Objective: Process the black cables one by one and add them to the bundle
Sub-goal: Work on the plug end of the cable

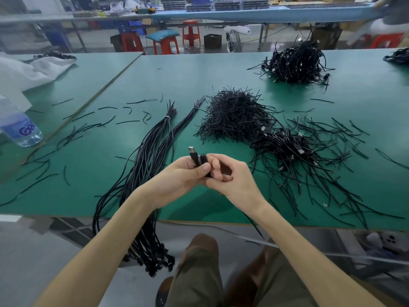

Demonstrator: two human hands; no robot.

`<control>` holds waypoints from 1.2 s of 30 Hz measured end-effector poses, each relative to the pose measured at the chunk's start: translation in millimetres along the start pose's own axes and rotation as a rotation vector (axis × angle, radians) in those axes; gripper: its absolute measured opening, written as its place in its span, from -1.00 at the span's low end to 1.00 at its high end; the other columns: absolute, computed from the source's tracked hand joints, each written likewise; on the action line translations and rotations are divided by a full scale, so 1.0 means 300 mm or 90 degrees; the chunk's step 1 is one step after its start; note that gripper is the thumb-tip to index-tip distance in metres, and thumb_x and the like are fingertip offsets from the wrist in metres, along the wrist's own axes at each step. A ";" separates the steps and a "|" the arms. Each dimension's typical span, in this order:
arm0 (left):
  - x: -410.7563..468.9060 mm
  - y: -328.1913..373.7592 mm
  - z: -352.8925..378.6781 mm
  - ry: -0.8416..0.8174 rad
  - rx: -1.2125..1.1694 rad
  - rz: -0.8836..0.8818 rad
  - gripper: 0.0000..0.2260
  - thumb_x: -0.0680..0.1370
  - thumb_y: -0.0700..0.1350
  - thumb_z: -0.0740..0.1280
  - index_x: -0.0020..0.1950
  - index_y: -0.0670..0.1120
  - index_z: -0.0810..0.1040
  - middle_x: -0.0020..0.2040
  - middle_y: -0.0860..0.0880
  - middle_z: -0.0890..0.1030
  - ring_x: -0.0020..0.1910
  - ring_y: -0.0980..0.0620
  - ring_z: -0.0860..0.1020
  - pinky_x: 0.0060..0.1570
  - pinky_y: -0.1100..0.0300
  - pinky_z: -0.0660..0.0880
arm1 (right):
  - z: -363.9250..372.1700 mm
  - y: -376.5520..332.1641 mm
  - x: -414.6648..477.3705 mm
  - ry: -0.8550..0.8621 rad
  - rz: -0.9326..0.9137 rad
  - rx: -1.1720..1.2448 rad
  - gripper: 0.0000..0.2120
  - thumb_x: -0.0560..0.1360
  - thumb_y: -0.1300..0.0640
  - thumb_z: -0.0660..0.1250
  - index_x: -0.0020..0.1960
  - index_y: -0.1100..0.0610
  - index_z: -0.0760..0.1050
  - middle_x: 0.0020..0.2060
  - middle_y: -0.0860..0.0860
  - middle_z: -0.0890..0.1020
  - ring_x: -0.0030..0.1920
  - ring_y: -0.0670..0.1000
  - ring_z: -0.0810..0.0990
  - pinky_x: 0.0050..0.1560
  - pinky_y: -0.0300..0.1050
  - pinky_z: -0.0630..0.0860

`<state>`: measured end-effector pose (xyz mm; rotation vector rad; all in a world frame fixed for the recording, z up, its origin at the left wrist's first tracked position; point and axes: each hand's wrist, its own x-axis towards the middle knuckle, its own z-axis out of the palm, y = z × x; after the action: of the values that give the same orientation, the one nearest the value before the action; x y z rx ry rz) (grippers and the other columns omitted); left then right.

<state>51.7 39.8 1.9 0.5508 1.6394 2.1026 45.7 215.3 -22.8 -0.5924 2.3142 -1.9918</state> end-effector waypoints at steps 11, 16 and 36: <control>0.002 -0.049 0.047 0.078 -0.052 0.060 -0.80 0.70 -0.26 0.13 0.04 -0.20 0.55 -0.03 -0.14 0.68 0.07 -0.11 0.64 0.19 0.01 0.54 | 0.046 0.004 -0.028 0.122 -0.001 0.086 -0.59 0.39 0.31 0.50 0.08 -0.15 0.65 -0.09 -0.11 0.68 -0.15 -0.13 0.64 -0.10 -0.24 0.55; 0.006 -0.030 0.031 0.068 -0.034 0.040 -0.80 0.68 -0.23 0.17 0.04 -0.19 0.59 -0.01 -0.15 0.67 0.10 -0.11 0.62 0.26 0.08 0.50 | 0.052 0.003 -0.023 0.136 -0.024 0.052 -0.60 0.43 0.29 0.51 0.14 -0.12 0.62 0.04 0.00 0.67 0.06 0.03 0.66 0.15 -0.06 0.60; 0.079 -0.089 -0.033 0.056 0.007 -0.043 -0.80 0.69 -0.15 0.27 0.13 -0.25 0.63 0.08 -0.21 0.66 0.13 -0.11 0.62 0.23 0.11 0.51 | -0.012 0.087 0.026 0.060 -0.056 -0.166 -0.74 0.45 0.19 0.43 0.14 0.05 0.60 -0.25 -0.04 0.65 -0.26 -0.07 0.56 -0.17 -0.20 0.54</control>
<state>28.7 50.8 -25.0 0.4068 1.6939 2.0973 30.5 219.2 -45.5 -0.6350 2.6738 -1.8006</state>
